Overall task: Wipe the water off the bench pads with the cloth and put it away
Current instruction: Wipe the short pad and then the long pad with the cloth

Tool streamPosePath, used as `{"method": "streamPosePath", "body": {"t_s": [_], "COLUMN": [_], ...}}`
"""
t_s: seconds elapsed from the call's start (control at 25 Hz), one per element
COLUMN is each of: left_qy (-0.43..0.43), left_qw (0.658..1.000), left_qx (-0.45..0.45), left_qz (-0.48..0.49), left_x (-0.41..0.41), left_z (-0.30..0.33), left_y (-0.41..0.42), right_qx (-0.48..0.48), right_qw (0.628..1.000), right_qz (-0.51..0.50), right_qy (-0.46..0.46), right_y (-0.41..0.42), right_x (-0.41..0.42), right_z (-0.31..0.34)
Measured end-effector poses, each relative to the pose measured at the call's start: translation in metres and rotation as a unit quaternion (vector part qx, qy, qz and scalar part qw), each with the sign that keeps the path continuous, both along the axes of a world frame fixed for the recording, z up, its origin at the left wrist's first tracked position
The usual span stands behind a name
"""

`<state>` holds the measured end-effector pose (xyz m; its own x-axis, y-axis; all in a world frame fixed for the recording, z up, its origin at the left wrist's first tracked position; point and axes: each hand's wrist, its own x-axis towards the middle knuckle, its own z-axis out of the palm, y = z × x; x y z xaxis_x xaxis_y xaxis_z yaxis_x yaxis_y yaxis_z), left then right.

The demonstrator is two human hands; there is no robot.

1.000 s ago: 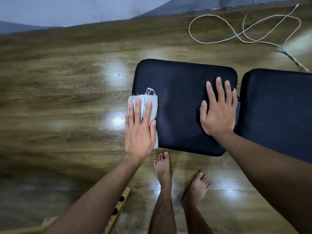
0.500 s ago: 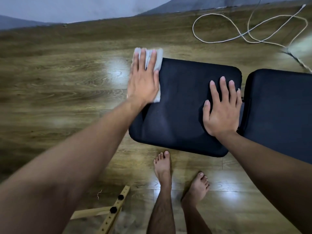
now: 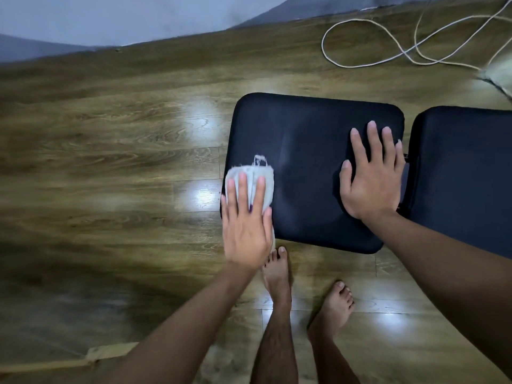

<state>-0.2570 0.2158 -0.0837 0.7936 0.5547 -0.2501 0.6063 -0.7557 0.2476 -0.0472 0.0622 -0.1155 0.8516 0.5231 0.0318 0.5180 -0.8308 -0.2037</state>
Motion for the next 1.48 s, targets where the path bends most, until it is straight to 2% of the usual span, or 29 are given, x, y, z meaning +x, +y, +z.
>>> {"method": "streamPosePath", "body": {"t_s": [0.16, 0.44, 0.52, 0.6, 0.72, 0.92, 1.08, 1.32, 1.48], "left_qy": [0.016, 0.002, 0.015, 0.011, 0.008, 0.016, 0.023, 0.010, 0.017], "left_qw": [1.000, 1.000, 0.999, 1.000, 1.000, 1.000, 0.999, 1.000, 0.999], "left_qx": [0.010, -0.011, -0.008, 0.005, 0.004, -0.011, 0.000, -0.006, 0.017], "left_qz": [0.012, 0.028, 0.031, 0.016, -0.023, -0.014, -0.024, 0.003, -0.035], "left_x": [0.014, 0.179, 0.201, 0.187, 0.120, 0.030, 0.066, 0.195, 0.181], "left_z": [-0.001, 0.006, 0.005, 0.006, 0.009, 0.007, 0.008, 0.008, 0.006], "left_y": [-0.003, 0.048, 0.050, 0.042, 0.004, -0.058, -0.050, -0.001, -0.004], "right_qx": [-0.007, -0.005, -0.009, -0.009, -0.011, -0.011, -0.008, 0.005, 0.000], "right_qw": [1.000, 1.000, 1.000, 1.000, 1.000, 1.000, 1.000, 1.000, 1.000], "right_qz": [-0.003, -0.001, 0.000, 0.003, 0.000, -0.005, -0.003, 0.002, 0.001], "right_qy": [-0.004, -0.012, -0.013, -0.005, 0.005, 0.009, 0.008, 0.020, 0.024], "right_y": [0.001, 0.000, 0.001, 0.001, -0.001, 0.001, 0.001, 0.001, 0.001], "right_x": [-0.001, 0.001, 0.000, 0.000, 0.001, -0.001, 0.000, 0.000, 0.000], "right_z": [0.000, -0.003, -0.002, -0.001, 0.001, 0.002, 0.001, 0.003, 0.004]}}
